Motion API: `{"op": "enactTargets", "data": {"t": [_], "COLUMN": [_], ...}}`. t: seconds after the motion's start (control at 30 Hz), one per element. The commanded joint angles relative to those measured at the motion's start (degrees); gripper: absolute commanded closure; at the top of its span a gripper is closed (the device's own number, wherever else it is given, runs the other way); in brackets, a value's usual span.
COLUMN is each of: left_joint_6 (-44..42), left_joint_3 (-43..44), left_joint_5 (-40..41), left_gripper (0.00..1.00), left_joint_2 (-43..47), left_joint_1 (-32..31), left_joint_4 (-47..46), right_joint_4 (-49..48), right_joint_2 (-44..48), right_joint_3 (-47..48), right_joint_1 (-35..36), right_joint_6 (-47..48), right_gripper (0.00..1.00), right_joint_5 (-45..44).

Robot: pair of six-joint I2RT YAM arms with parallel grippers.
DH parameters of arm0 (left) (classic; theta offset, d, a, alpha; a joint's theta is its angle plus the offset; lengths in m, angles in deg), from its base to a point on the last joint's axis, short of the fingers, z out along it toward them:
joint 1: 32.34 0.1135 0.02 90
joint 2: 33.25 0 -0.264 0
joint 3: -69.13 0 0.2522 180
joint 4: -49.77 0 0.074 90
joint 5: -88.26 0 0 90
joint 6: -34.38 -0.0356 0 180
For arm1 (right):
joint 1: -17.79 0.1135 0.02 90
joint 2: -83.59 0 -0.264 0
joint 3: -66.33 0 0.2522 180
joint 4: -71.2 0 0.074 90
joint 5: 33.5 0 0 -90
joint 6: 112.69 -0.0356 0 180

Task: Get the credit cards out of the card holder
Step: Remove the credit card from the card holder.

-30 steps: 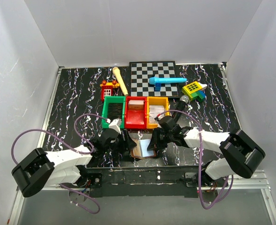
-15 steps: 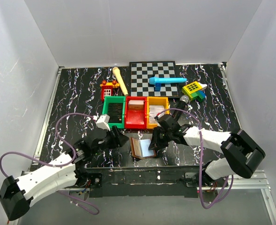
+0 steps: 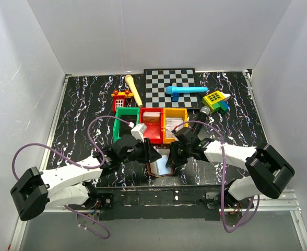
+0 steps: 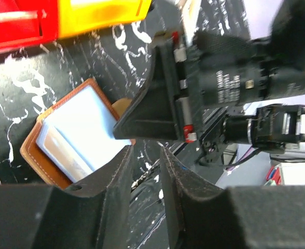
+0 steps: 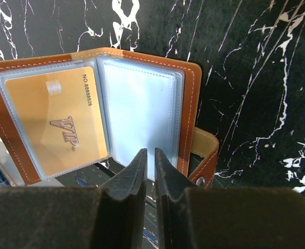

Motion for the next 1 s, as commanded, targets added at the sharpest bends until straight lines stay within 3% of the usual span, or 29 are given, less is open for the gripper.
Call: {"op": "enactTargets", "data": {"t": [0.0, 0.2, 0.6, 0.77, 0.97], "left_joint_6": [-0.01, 3.07, 3.95, 3.95, 3.78], "left_joint_3": [-2.71, -8.43, -10.28, -10.29, -9.93], "left_joint_5": [-1.07, 3.42, 7.81, 8.16, 8.51], "left_gripper": [0.76, 0.85, 0.87, 0.87, 0.87], "left_joint_2": [-1.98, 0.04, -4.09, -3.83, -3.48], "left_joint_1": [-0.82, -0.82, -0.82, -0.82, -0.82], "left_joint_4": [-1.7, 1.12, 1.65, 1.82, 2.0], "right_joint_4": [0.95, 1.48, 2.54, -3.25, -12.39], "right_joint_2": [0.24, 1.21, 7.17, 12.37, 8.87], "right_joint_3": [2.24, 1.98, 2.78, 2.68, 5.58], "right_joint_1": [-0.07, -0.07, 0.55, 2.13, 4.41], "right_joint_6": [1.18, 1.53, 3.37, 3.82, 0.66], "right_gripper": [0.83, 0.83, 0.83, 0.75, 0.56], "right_joint_5": [-0.55, -0.47, -1.43, -0.04, 6.47]}}
